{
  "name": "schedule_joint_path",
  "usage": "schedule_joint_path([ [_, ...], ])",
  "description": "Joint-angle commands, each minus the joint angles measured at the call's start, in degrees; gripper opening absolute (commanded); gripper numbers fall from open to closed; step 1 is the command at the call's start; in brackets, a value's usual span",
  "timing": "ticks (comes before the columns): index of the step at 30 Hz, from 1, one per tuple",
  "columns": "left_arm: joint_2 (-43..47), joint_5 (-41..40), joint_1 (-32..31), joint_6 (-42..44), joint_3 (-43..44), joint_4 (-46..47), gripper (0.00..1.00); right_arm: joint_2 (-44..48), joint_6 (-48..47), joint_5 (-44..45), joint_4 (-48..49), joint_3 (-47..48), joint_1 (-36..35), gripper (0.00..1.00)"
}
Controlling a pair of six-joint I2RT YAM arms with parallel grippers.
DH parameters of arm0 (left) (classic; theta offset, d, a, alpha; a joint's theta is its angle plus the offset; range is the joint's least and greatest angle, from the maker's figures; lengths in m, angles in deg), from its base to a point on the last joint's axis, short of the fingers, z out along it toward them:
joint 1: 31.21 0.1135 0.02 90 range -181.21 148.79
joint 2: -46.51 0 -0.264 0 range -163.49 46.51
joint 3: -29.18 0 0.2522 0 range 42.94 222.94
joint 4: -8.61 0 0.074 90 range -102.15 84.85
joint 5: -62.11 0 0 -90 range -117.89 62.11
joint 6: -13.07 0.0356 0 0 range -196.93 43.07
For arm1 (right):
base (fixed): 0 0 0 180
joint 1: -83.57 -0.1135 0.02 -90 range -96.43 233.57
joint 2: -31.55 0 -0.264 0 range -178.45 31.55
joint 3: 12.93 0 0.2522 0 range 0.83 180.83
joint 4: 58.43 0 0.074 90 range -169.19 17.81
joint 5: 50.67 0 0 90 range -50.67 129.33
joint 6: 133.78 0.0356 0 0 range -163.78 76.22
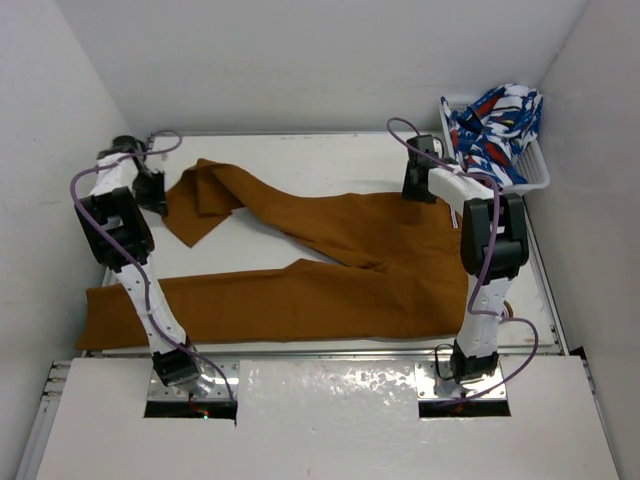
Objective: Fold and stack the trousers
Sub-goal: Flatten the trousers out
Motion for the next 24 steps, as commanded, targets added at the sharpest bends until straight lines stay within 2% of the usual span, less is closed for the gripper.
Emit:
schedule_joint_path([
  [1, 3.0, -5.7, 6.8, 2.0, 7.8, 2.0, 0.0, -2.6, 1.8, 0.9, -4.1, 2.2, 0.7, 0.45],
  [6, 8.2, -12.0, 7.7, 8.7, 6.8, 2.4, 0.0, -5.1, 2.9, 0.9, -7.6, 0.8, 0.5, 0.45],
  [11, 11.3, -18.7, 8.0, 10.4, 3.4, 2.9, 0.0, -4.7, 3.3, 0.0, -11.7, -1.0, -0.7, 0.45],
  [15, 12.3, -20.9, 9.8, 10.5, 3.2, 4.7, 0.0, -3.7, -1.4, -2.0, -13.9, -1.1, -3.5, 0.45],
  [19, 11.5, -21.8, 10.1, 10.8, 5.7, 4.6, 0.0, -3.1, -13.2, -13.2, -12.9, 3.8, -5.7, 0.41],
  [20, 11.4, -21.9, 10.1, 10.6, 6.1, 4.8, 0.0, -3.4, -17.0, -13.6, -14.1, 6.0, -6.2, 0.41],
  [24, 10.9, -20.7, 10.1, 10.6, 7.5, 4.5, 0.0, -4.1, -15.2, -12.8, -16.5, 13.7, -3.9, 0.46],
])
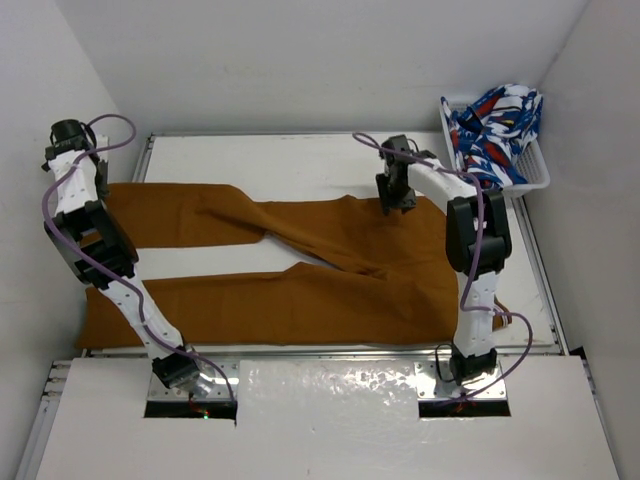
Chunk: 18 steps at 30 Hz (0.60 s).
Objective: Fold and stack the trousers
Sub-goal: Flatten the trousers out
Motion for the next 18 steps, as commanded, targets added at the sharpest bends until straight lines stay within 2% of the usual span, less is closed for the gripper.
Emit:
schedule_joint_path([
  [1, 1.4, 0.2, 0.4, 0.3, 3.2, 1.9, 0.0, 0.5, -0.8, -1.6, -2.2, 7.5, 2.7, 0.48],
  [2, 1.4, 0.2, 0.3, 0.6, 3.2, 2.0, 0.0, -0.3, 4.7, 1.3, -2.9, 10.7, 3.9, 0.48],
  [4, 1.5, 0.2, 0.3, 0.8, 3.1, 2.0, 0.0, -3.3, 9.6, 5.9, -6.5, 14.3, 6.0, 0.53],
  [6, 1.5, 0.4, 0.4, 1.1, 2.4, 2.3, 0.0, -6.1, 11.8, 14.6, -9.6, 20.2, 6.0, 0.61],
  [8, 2.0, 1.2, 0.4, 1.4, 1.8, 2.6, 0.0, -10.7, 13.3, 18.2, -12.4, 24.9, 5.9, 0.69],
  [10, 2.5, 1.7, 0.4, 1.5, 0.2, 2.8, 0.0, -14.4, 13.8, 21.6, -13.9, 27.7, 6.0, 0.73],
  [14, 3.7, 1.8, 0.4, 2.0, -2.6, 3.5, 0.0, -17.4, 15.5, 24.8, -15.1, 27.0, 6.6, 0.76],
  [18, 5.2, 1.2, 0.4, 2.5, -5.5, 4.7, 0.0, -19.1, 17.0, 22.4, -13.6, 22.9, 7.1, 0.78],
])
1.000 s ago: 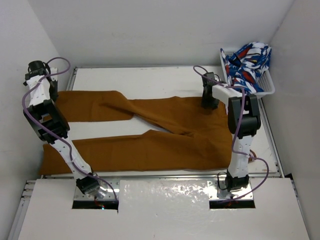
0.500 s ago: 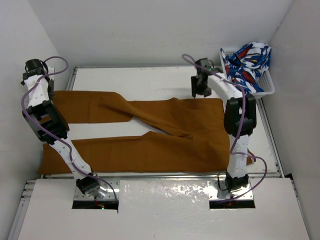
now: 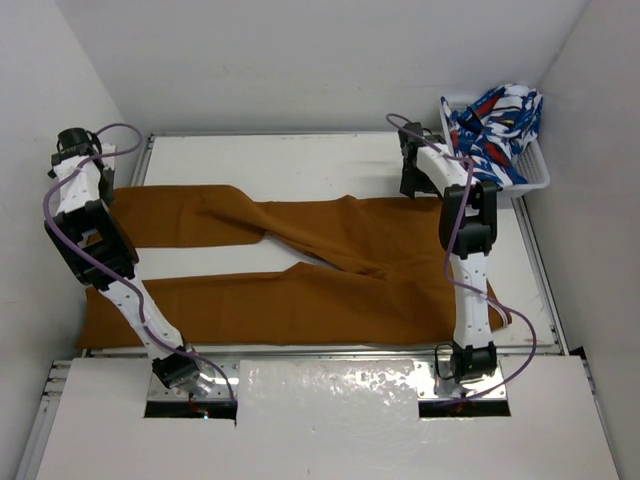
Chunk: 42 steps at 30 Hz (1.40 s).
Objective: Fold and stack the trousers
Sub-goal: Flatten the trousers out
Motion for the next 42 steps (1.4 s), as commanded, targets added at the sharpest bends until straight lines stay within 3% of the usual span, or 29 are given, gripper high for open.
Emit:
schedule_joint_path([
  [1, 4.7, -0.1, 0.4, 0.9, -1.6, 2.7, 0.0, -1.8, 3.0, -1.6, -2.5, -2.4, 0.1, 0.79],
  [5, 4.8, -0.2, 0.4, 1.1, -1.6, 2.8, 0.0, -3.9, 5.2, -5.4, -2.7, -3.5, 0.1, 0.78],
  [6, 4.8, -0.2, 0.4, 1.1, -1.3, 2.7, 0.0, -3.8, 5.8, -6.1, -2.4, -4.2, 0.1, 0.74],
  [9, 4.8, -0.8, 0.3, 1.3, -0.2, 2.3, 0.0, -2.4, 8.2, -9.5, -1.6, -8.5, 0.2, 0.58],
  [12, 5.0, -2.1, 0.4, 2.1, 0.0, 2.7, 0.0, 1.8, 11.3, -13.4, 2.2, -16.0, 0.1, 0.34],
  [13, 5.0, -2.2, 0.4, 2.2, 0.0, 2.8, 0.0, 2.8, 11.7, -15.9, 4.8, -19.9, 0.1, 0.19],
  [16, 5.0, -2.2, 0.4, 2.2, 0.2, 2.9, 0.0, 6.2, 12.1, -17.0, 7.2, -24.8, 0.1, 0.0],
  [19, 4.9, -2.3, 0.3, 2.3, 0.6, 2.9, 0.0, 10.2, 9.3, -20.2, 14.5, -29.3, 0.1, 0.0],
  [22, 4.3, -3.0, 0.4, 2.9, 1.5, 3.1, 0.0, 14.9, 4.3, -29.8, 22.5, -33.0, -1.2, 0.0],
  [27, 3.5, -2.6, 0.4, 2.4, 3.1, 3.0, 0.0, 17.7, -4.5, -36.4, 17.8, -31.3, -3.7, 0.03],
  [29, 3.4, -2.3, 0.4, 2.3, 3.3, 3.0, 0.0, 17.8, -4.4, -35.3, 14.5, -30.4, -3.4, 0.3],
  [32, 3.4, -2.3, 0.4, 2.6, 3.2, 3.0, 0.0, 19.5, -2.6, -32.4, 14.1, -31.4, -1.4, 0.6],
  [36, 3.4, -2.4, 0.4, 2.9, 3.0, 3.1, 0.0, 19.6, 0.0, -26.9, 14.9, -27.5, 0.1, 0.71],
  [39, 3.6, -2.4, 0.4, 3.0, 2.9, 3.2, 0.0, 14.5, 2.0, -22.1, 9.4, -16.4, 0.3, 0.74],
  [42, 4.1, -2.5, 0.4, 3.1, 2.1, 3.6, 0.0, 12.6, 4.1, -16.7, 3.7, -12.1, 0.4, 0.77],
])
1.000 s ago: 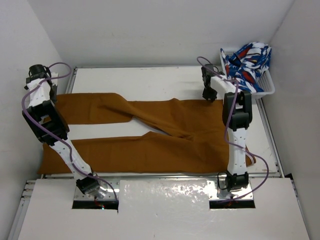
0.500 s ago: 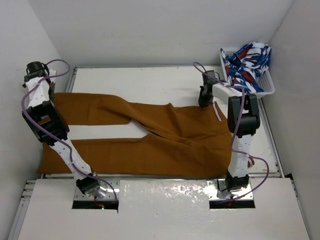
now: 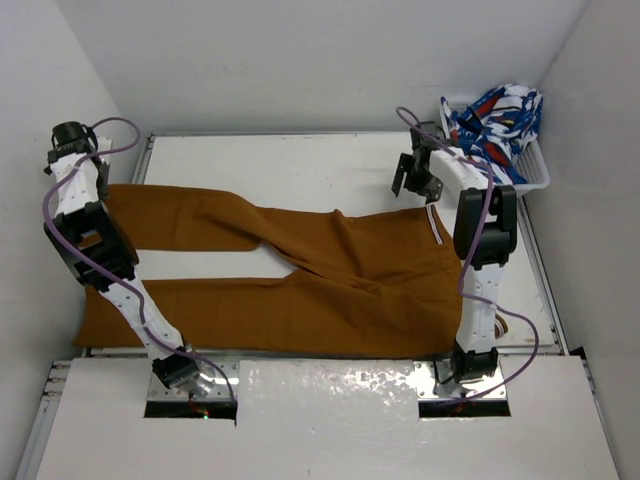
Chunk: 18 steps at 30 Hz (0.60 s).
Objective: Fold and stack the trousers
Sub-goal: Flatten the trousers out
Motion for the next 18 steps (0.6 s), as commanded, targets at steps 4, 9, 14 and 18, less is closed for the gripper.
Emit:
schedule_joint_path([
  [4, 3.7, -0.4, 0.5, 0.7, -0.8, 3.4, 0.0, 0.1, 7.8, 12.7, -6.1, 3.3, 0.7, 0.89],
  [9, 3.6, -0.3, 0.4, 0.6, -0.7, 3.4, 0.0, -5.1, 9.7, 9.9, -7.8, 3.2, 1.6, 0.92],
  [14, 3.6, -0.7, 0.5, 0.7, 0.4, 3.0, 0.0, -7.5, 9.9, 7.7, -10.7, 1.4, 0.9, 0.87],
  [18, 3.6, -0.8, 0.5, 0.4, 0.6, 2.9, 0.0, -5.6, 12.2, 7.2, -7.6, -5.9, 1.5, 0.18],
])
